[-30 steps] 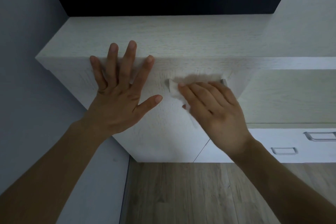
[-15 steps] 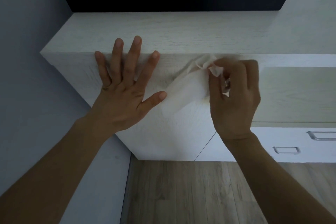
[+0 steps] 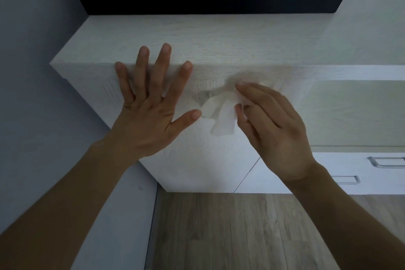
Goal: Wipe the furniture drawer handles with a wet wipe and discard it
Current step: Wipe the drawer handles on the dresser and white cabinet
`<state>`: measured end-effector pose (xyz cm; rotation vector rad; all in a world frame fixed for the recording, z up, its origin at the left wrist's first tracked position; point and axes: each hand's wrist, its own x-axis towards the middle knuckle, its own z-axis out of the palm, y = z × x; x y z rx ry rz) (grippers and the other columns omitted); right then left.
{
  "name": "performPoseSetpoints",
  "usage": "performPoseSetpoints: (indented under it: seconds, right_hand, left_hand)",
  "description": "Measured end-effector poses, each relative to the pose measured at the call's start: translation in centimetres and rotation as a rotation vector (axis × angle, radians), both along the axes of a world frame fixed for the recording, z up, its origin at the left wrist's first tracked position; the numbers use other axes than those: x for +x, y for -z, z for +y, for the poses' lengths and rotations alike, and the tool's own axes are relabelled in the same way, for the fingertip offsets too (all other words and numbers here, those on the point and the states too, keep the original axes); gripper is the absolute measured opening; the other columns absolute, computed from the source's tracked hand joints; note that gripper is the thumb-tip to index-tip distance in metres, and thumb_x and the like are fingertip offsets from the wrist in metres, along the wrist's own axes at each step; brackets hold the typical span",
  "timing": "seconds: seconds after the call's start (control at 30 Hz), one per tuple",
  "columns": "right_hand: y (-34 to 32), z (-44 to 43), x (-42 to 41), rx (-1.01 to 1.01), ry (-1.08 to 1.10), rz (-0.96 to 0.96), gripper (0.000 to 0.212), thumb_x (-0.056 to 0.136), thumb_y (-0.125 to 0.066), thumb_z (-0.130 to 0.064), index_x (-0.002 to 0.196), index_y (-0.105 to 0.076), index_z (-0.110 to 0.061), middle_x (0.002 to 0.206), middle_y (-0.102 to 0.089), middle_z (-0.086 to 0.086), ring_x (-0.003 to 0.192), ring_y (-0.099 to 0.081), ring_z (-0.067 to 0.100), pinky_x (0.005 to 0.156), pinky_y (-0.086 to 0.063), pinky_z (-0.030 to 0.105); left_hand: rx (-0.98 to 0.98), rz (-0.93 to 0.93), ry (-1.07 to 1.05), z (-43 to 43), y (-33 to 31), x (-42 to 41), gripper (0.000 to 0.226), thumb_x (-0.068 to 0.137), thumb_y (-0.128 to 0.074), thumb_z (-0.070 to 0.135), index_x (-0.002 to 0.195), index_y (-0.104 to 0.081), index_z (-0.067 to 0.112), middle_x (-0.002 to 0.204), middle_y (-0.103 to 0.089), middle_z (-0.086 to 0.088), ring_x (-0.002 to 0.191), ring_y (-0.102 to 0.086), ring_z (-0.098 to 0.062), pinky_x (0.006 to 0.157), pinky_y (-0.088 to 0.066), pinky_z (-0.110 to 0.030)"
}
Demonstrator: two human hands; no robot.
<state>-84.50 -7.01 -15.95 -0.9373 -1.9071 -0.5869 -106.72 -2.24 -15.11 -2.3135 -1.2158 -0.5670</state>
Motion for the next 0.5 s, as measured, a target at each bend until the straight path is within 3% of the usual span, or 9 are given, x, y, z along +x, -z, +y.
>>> performPoseSetpoints:
  seconds: [0.1, 0.17, 0.23, 0.3, 0.37, 0.5]
  right_hand:
    - [0.6, -0.1, 0.9, 0.003, 0.005, -0.083, 0.016, 0.087, -0.063, 0.003, 0.081, -0.051, -0.007, 0.107, -0.068, 0.018, 0.103, -0.065, 0.029, 0.081, -0.054, 0.036]
    - [0.8, -0.1, 0.5, 0.022, 0.055, -0.109, 0.008, 0.091, -0.064, -0.008, 0.097, -0.059, -0.007, 0.103, -0.07, 0.014, 0.099, -0.066, 0.027, 0.082, -0.053, 0.034]
    - [0.9, -0.1, -0.6, 0.012, 0.103, -0.026, 0.025, 0.097, -0.056, -0.025, 0.112, -0.064, -0.006, 0.095, -0.071, 0.009, 0.092, -0.065, 0.023, 0.081, -0.048, 0.031]
    - [0.7, -0.1, -1.9, -0.032, 0.138, 0.15, 0.033, 0.1, -0.05, -0.03, 0.104, -0.07, -0.004, 0.087, -0.071, 0.008, 0.084, -0.062, 0.022, 0.078, -0.045, 0.029]
    - [0.8, 0.1, -2.6, -0.054, 0.178, 0.253, 0.029, 0.096, -0.056, -0.027, 0.09, -0.073, -0.004, 0.08, -0.068, 0.009, 0.08, -0.055, 0.019, 0.075, -0.041, 0.029]
    - [1.3, 0.5, -2.6, -0.059, 0.207, 0.216, 0.022, 0.089, -0.066, -0.027, 0.085, -0.072, -0.006, 0.09, -0.07, 0.01, 0.091, -0.059, 0.021, 0.085, -0.044, 0.032]
  left_hand:
    - [-0.005, -0.008, 0.006, -0.1, 0.0, 0.0, 0.072, 0.092, -0.008, 0.068, 0.145, 0.02, 0.028, 0.144, 0.042, 0.006, 0.132, 0.039, -0.02, 0.103, 0.027, -0.047]
    - [-0.01, -0.005, -0.001, 0.0, 0.0, 0.0, 0.073, 0.092, -0.007, 0.068, 0.145, 0.02, 0.027, 0.143, 0.043, 0.006, 0.131, 0.039, -0.02, 0.103, 0.028, -0.047]
    - [-0.007, -0.001, -0.013, 0.0, 0.0, 0.0, 0.073, 0.091, -0.007, 0.069, 0.146, 0.019, 0.027, 0.144, 0.043, 0.006, 0.132, 0.039, -0.02, 0.103, 0.026, -0.048]
    - [-0.003, -0.001, -0.013, 0.0, 0.0, 0.0, 0.073, 0.091, -0.008, 0.068, 0.146, 0.018, 0.027, 0.144, 0.042, 0.006, 0.132, 0.038, -0.02, 0.104, 0.025, -0.048]
    - [-0.01, -0.005, -0.008, 0.0, 0.0, -0.1, 0.073, 0.092, -0.008, 0.068, 0.146, 0.018, 0.027, 0.145, 0.041, 0.006, 0.132, 0.037, -0.02, 0.104, 0.025, -0.048]
    - [-0.019, -0.005, 0.0, -0.1, 0.0, 0.0, 0.072, 0.092, -0.008, 0.068, 0.146, 0.019, 0.028, 0.144, 0.042, 0.007, 0.132, 0.038, -0.019, 0.104, 0.027, -0.047]
